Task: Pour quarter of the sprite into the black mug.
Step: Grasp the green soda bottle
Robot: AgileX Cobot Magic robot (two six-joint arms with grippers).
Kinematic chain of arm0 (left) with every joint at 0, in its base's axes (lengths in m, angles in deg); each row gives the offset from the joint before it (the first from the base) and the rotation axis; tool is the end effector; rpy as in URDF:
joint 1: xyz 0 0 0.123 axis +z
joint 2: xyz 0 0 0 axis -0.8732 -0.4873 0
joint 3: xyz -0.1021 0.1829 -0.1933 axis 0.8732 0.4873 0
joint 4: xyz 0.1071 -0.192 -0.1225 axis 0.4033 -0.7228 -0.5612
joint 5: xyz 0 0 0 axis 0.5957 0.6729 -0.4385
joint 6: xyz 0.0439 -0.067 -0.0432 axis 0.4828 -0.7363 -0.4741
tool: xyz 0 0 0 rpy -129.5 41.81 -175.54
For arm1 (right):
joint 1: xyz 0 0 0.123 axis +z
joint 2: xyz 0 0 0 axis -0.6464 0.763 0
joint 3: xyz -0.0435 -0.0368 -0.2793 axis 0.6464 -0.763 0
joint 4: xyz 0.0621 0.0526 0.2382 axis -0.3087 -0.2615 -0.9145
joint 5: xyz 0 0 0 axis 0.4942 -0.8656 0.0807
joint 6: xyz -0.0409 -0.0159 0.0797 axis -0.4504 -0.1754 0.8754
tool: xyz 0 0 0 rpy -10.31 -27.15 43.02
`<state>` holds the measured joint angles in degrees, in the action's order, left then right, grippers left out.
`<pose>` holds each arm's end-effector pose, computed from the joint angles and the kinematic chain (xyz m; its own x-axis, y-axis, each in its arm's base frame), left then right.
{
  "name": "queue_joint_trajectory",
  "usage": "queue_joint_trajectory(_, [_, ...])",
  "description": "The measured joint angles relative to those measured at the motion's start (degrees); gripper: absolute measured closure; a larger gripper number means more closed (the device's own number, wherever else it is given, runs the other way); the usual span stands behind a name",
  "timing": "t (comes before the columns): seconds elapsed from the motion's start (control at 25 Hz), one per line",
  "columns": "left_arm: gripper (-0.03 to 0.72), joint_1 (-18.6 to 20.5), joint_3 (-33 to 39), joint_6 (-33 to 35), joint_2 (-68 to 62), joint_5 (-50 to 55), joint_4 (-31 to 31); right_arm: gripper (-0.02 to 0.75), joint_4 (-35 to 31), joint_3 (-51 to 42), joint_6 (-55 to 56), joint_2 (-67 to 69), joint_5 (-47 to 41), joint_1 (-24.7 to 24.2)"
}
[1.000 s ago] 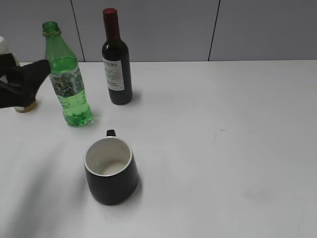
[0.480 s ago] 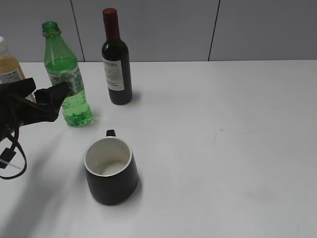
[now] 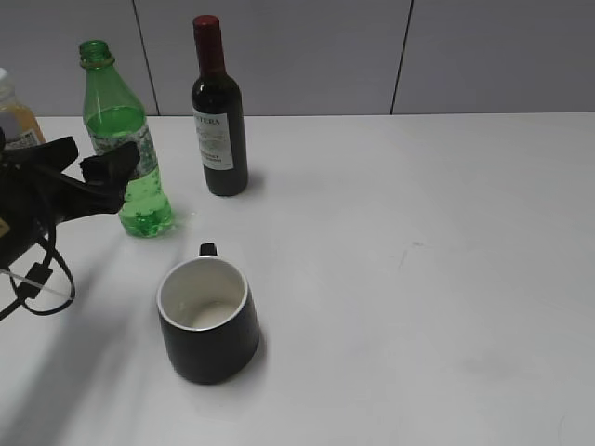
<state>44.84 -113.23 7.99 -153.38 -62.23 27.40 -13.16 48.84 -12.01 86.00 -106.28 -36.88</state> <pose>0.2711 -0.0707 0.1458 -0.1050 -0.0526 -0.9931 0.1955 0.9780 -0.0725 0.0082 0.0027 0.2621 -0.4244 -0.0500 -0.9041 -0.0908 0.9958 -0.0124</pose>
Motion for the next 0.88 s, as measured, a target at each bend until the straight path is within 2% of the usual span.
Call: queue_joint_trajectory(0.88, [0.019, 0.6, -13.0, 2.2, -12.5, 1.2, -0.4, 0.155, 0.0, 0.0, 0.0, 0.0, 0.0, 0.0])
